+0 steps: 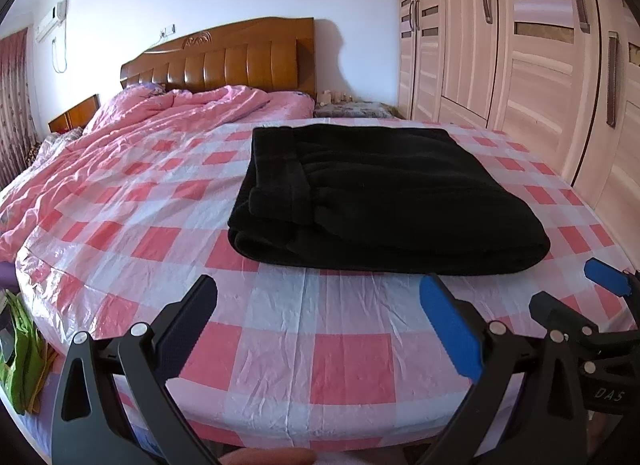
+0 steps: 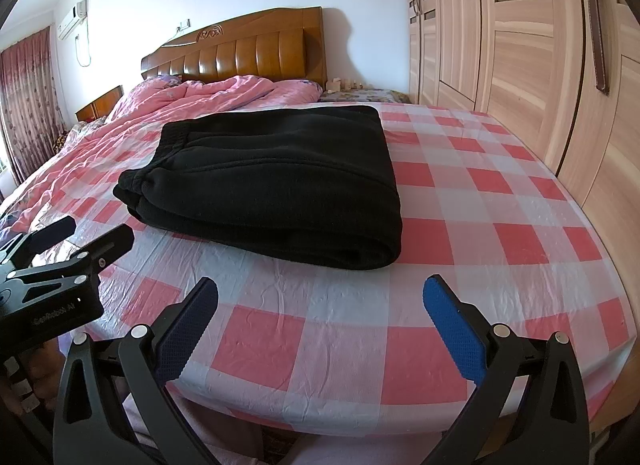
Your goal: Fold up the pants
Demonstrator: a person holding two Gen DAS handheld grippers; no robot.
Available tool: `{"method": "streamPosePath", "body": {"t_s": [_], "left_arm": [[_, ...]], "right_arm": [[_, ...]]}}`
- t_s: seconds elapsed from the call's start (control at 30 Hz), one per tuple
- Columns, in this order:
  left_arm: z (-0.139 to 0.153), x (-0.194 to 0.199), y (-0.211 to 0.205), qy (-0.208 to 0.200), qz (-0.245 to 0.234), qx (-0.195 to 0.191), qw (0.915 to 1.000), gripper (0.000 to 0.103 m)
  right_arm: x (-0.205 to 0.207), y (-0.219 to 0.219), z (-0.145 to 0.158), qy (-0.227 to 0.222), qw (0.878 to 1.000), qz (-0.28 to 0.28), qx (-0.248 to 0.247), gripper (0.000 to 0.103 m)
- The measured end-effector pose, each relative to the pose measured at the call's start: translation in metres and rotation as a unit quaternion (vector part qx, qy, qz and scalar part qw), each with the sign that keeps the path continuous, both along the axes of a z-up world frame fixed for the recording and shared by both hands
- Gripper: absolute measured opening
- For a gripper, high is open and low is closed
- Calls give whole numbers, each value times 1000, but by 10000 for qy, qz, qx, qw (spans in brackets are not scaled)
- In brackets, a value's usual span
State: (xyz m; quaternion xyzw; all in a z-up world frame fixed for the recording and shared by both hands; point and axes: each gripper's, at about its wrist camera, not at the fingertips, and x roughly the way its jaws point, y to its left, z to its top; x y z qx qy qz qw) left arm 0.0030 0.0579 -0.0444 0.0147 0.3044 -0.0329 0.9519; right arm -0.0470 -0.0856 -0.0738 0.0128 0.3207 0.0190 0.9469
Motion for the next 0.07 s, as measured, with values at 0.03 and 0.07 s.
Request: {"method": "streamPosePath", "body": {"t_s": [0.03, 0.07], "left_arm": [[0, 0, 0, 7, -5, -6, 10000, 101], [0, 0, 0, 8, -6, -8, 10000, 101]], "right_arm": [[0, 0, 0, 2, 10000, -3, 0, 99], [0, 0, 0, 3, 10000, -5, 2, 99]]}}
